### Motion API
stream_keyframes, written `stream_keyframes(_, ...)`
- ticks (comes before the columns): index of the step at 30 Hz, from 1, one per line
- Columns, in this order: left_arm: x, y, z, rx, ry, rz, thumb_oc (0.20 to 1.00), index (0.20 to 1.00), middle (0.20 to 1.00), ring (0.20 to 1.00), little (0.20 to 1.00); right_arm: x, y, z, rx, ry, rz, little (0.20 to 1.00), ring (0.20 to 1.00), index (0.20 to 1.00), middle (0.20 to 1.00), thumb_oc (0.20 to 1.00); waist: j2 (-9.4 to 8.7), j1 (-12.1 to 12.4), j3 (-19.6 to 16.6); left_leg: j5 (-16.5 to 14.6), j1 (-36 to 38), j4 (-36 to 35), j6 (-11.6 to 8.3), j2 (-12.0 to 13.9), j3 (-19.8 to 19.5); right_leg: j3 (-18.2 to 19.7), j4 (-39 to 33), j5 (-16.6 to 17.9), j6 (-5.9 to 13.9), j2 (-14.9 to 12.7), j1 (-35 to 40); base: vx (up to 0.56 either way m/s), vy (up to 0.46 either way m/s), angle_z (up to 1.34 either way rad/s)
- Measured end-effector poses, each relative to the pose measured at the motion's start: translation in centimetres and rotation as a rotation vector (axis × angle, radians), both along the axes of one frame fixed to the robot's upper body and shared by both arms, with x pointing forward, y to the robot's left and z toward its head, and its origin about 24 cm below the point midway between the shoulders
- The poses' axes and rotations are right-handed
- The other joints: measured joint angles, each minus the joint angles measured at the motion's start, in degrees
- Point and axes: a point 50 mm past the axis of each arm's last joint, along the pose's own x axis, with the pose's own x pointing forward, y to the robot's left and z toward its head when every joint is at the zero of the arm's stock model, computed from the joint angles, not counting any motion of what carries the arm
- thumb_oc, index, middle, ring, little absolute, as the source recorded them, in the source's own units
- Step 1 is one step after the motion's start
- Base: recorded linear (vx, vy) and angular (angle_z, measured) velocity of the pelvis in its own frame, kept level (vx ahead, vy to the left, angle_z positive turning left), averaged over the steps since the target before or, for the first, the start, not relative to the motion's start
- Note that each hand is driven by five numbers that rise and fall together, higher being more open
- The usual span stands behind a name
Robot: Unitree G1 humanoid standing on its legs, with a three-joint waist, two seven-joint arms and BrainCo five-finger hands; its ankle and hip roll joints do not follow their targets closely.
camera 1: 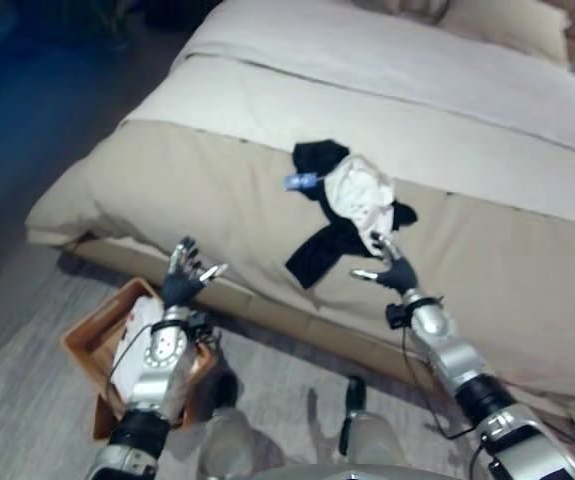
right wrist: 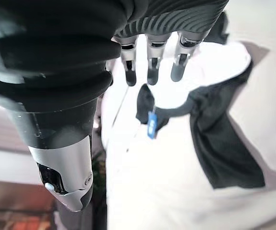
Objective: Pick up clothes into the bucket
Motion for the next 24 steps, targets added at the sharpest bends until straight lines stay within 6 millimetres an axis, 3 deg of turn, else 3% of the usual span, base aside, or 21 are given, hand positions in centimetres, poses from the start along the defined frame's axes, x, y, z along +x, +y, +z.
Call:
stream_keyframes(1,-0.6,0.6,-0.4,0.024,0.025,-0.010,1.000,1.000,1.000,1.000,1.000,-0.3,0.2,-0.5,0.008,0.013,-0.006,1.000,1.000,1.000,1.000,1.000,-2.09,0.5,-0.9,-0.8,1.9,0.0,1.58,-3.2,1.6,-0.5,3.9,4.4,-0.35,-2.4,-0.7,0.17,0.148,-0.36)
stream_keyframes(3,-1.2,1.0,-1.6,0.029,0.080,-0.006,1.000,1.000,1.000,1.000,1.000,-0.2,0.3,-0.6,0.013,0.017,-0.017,1.000,1.000,1.000,1.000,1.000,-0.08,-0.1,-0.7,-1.7,2.9,0.4,1.52,-3.1,2.4,1.2,5.5,6.6,1.21,-3.1,-0.5,0.11,0.096,-0.30)
stream_keyframes(4,-1.2,0.9,-1.6,0.027,0.079,-0.014,1.000,1.000,1.000,1.000,1.000,-0.5,0.0,-1.0,-0.003,0.033,-0.019,1.000,1.000,1.000,1.000,1.000,0.53,-0.2,-0.9,-1.5,3.5,-0.3,1.81,-3.2,2.8,1.2,5.9,9.2,2.06,-3.1,-1.4,0.12,0.035,-0.11)
stream_keyframes(5,-1.2,0.9,-1.5,0.027,0.073,-0.017,1.000,1.000,1.000,1.000,1.000,-0.5,0.0,-1.0,-0.005,0.034,-0.020,1.000,1.000,1.000,1.000,1.000,0.63,-0.1,-0.8,-1.4,3.3,-0.3,2.04,-3.0,3.0,1.2,6.2,9.6,2.03,-3.1,-1.9,0.12,-0.019,-0.17)
stream_keyframes(7,-1.3,1.3,-1.4,0.031,0.075,-0.014,1.000,1.000,1.000,1.000,1.000,-0.6,0.0,-1.1,-0.004,0.038,-0.019,1.000,1.000,1.000,1.000,1.000,0.13,0.0,-1.1,-1.0,3.2,-1.0,2.43,-2.9,3.6,-0.4,5.8,9.2,1.58,-4.1,-2.5,0.13,-0.106,-0.04)
stream_keyframes(9,-1.7,1.3,-1.8,0.030,0.088,-0.013,1.000,1.000,1.000,1.000,1.000,-0.6,0.0,-1.0,-0.004,0.037,-0.017,1.000,1.000,1.000,1.000,1.000,-0.49,0.3,-1.5,0.2,3.5,-3.1,1.51,-2.7,4.5,-3.6,1.8,6.9,1.44,-4.6,-2.5,0.09,-0.137,-0.11)
stream_keyframes(10,-2.0,1.6,-1.9,0.038,0.097,-0.015,1.000,1.000,1.000,1.000,1.000,-0.5,0.2,-1.0,0.000,0.035,-0.014,1.000,1.000,1.000,1.000,1.000,-1.60,0.1,-2.1,1.0,3.1,-4.4,0.38,-2.8,5.0,-5.7,-3.5,5.4,1.64,-4.2,-1.3,0.07,-0.107,-0.10)
stream_keyframes(11,-2.0,1.6,-2.0,0.037,0.101,-0.013,1.000,1.000,1.000,1.000,1.000,-0.5,0.1,-1.1,-0.003,0.039,-0.017,1.000,1.000,1.000,1.000,1.000,-1.70,0.0,-2.1,1.7,3.3,-5.4,-0.72,-2.6,5.2,-5.7,-5.0,6.3,1.47,-3.9,-0.9,0.10,-0.172,-0.16)
stream_keyframes(12,-2.5,1.0,-2.4,0.016,0.111,-0.022,1.000,1.000,1.000,1.000,1.000,-0.6,-0.3,-1.6,-0.020,0.064,-0.029,1.000,1.000,1.000,1.000,1.000,-0.32,0.0,-1.8,2.0,4.1,-7.7,-1.21,-0.6,4.8,-6.3,-9.2,6.8,2.05,-0.8,0.5,0.06,-0.105,-0.20)
stream_keyframes(14,-2.4,0.2,-2.6,-0.015,0.107,-0.026,1.000,1.000,1.000,1.000,1.000,-0.9,-0.5,-2.0,-0.029,0.084,-0.036,1.000,1.000,1.000,1.000,1.000,0.56,-0.1,-2.0,2.2,4.7,-9.5,-1.36,1.7,4.8,-6.7,-13.0,8.4,1.97,2.4,1.8,0.11,-0.098,-0.25)
stream_keyframes(17,-2.3,-2.1,-3.0,-0.081,0.105,-0.055,1.000,1.000,1.000,1.000,1.000,-1.4,-1.3,-2.3,-0.039,0.094,-0.054,1.000,1.000,1.000,1.000,1.000,0.94,-1.4,-2.5,2.4,5.5,-10.9,-1.49,3.3,4.7,-7.0,-14.0,8.9,1.54,4.3,2.8,0.11,-0.053,-0.10)
stream_keyframes(20,-2.4,-4.5,-3.6,-0.114,0.131,-0.134,1.000,1.000,1.000,1.000,1.000,-2.7,-2.6,-3.4,-0.048,0.138,-0.084,1.000,1.000,1.000,1.000,1.000,1.62,-3.3,-2.9,2.4,6.1,-11.3,-1.47,3.9,3.8,-6.9,-12.9,8.7,1.33,4.5,3.3,0.08,-0.110,0.04)
stream_keyframes(24,-2.3,-4.2,-3.4,-0.110,0.127,-0.125,1.000,1.000,1.000,1.000,1.000,-4.5,-3.0,-4.4,-0.025,0.181,-0.095,1.000,1.000,1.000,1.000,1.000,2.33,-3.3,-3.0,2.4,6.2,-9.7,-1.43,4.5,3.3,-6.1,-8.3,6.3,-0.20,4.9,1.7,0.06,-0.218,-0.01)
